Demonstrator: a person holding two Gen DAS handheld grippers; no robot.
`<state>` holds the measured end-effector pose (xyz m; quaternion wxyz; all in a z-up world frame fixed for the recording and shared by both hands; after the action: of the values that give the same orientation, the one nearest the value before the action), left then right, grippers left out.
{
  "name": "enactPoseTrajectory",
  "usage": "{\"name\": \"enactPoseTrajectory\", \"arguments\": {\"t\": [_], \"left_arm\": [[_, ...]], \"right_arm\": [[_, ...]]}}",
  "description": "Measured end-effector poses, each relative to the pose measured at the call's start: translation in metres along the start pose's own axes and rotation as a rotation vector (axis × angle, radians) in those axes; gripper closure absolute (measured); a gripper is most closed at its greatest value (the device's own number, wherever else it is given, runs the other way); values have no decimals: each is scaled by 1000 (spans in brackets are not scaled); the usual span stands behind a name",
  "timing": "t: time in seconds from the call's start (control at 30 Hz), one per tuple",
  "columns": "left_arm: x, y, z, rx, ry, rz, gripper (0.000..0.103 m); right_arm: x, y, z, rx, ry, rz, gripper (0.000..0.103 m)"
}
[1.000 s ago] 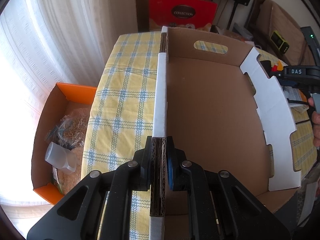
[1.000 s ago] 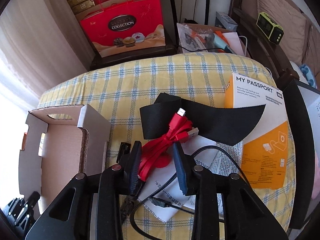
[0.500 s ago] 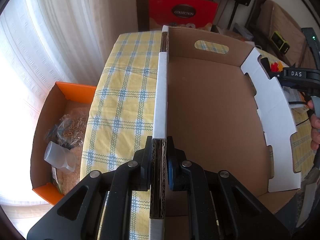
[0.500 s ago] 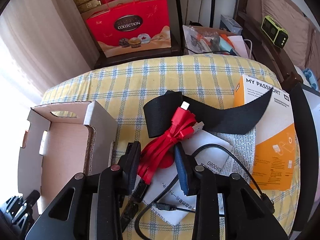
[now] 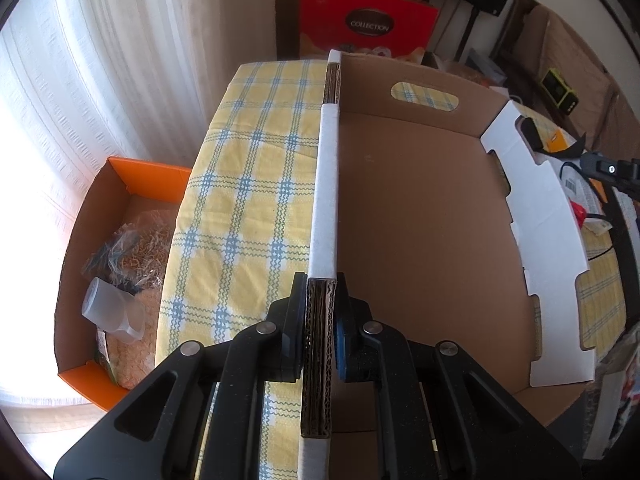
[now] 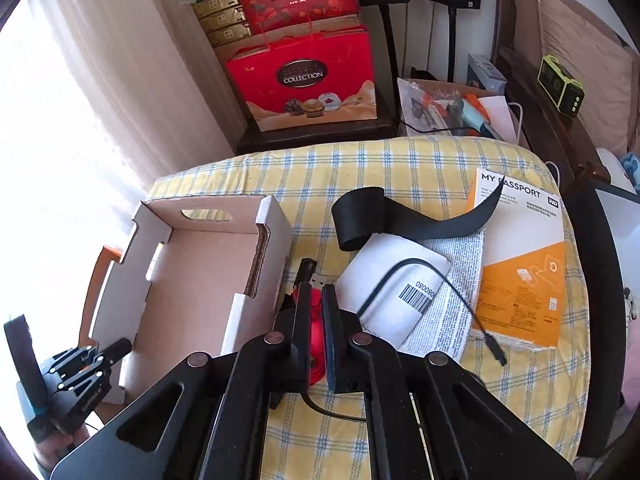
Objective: Organize objects
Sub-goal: 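Carry the red cable into the box and open the right tool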
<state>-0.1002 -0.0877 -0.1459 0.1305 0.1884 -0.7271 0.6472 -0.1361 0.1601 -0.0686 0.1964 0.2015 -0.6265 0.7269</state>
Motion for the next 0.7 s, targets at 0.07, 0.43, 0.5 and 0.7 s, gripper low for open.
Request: {"name": "enactPoseTrajectory", "arguments": {"t": [0.07, 0.43, 0.5, 0.7], "left_arm": [[-1, 0, 0, 4, 4, 0, 92], [-1, 0, -1, 8, 6, 1, 92], [-1, 1, -1, 10, 7, 3, 92], [-1, 1, -1, 8, 5, 4, 92]], "right_arm": [[-2, 2, 1, -27, -14, 5, 92], [-32, 52, 11, -70, -117, 124, 61], [-34, 52, 8, -60, -103, 123, 63], [-31, 42, 5, 5, -81, 109, 76]]}}
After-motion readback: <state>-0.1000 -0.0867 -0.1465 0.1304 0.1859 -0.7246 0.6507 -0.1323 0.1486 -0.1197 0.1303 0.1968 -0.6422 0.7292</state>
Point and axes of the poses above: each gripper's, at about its wrist camera, not at the fingertips, and y roughly the way its jaws point, z to its left, x to its top, the point moved 7 cm from there along y, roughly the way its jaws point, and after that the axes turned 6 degrees about -y, right-handed, at the moved point
